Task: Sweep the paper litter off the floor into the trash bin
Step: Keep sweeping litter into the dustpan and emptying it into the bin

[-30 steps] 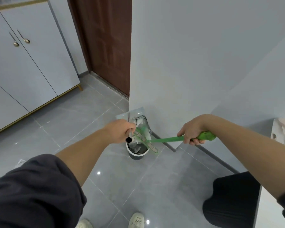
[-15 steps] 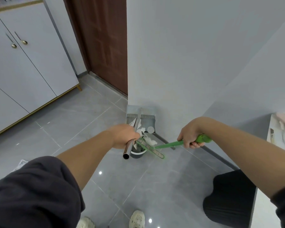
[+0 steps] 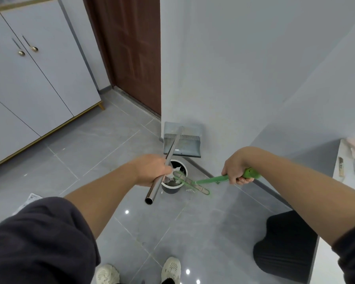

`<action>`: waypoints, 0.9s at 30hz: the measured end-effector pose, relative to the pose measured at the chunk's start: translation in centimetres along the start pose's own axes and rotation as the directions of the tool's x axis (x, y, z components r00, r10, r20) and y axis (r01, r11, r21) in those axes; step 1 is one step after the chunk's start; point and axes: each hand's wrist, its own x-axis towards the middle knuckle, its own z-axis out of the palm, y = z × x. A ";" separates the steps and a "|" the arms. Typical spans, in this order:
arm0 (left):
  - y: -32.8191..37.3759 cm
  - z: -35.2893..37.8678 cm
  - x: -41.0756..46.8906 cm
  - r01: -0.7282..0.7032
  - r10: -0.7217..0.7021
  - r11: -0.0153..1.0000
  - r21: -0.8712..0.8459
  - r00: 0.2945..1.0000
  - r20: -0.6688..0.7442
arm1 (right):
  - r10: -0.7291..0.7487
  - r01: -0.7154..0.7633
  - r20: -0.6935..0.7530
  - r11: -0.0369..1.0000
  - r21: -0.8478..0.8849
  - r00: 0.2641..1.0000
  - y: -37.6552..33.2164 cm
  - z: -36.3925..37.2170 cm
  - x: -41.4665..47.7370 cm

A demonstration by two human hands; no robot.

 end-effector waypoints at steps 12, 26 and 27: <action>1.6 2.0 -2.1 -0.030 0.025 0.997 0.071 0.997 0.078 | 0.020 -0.022 -0.046 0.999 -0.037 0.999 -0.2 1.2 -0.4; -0.9 1.2 -3.9 0.148 -0.199 0.947 -0.285 0.967 -0.157 | -0.013 -0.016 -0.196 0.989 -0.145 0.980 -1.2 0.6 -1.4; -1.7 1.1 -4.1 0.171 -0.242 0.929 -0.329 0.951 -0.190 | -0.024 -0.023 -0.232 0.980 -0.197 0.972 -1.3 0.6 -1.2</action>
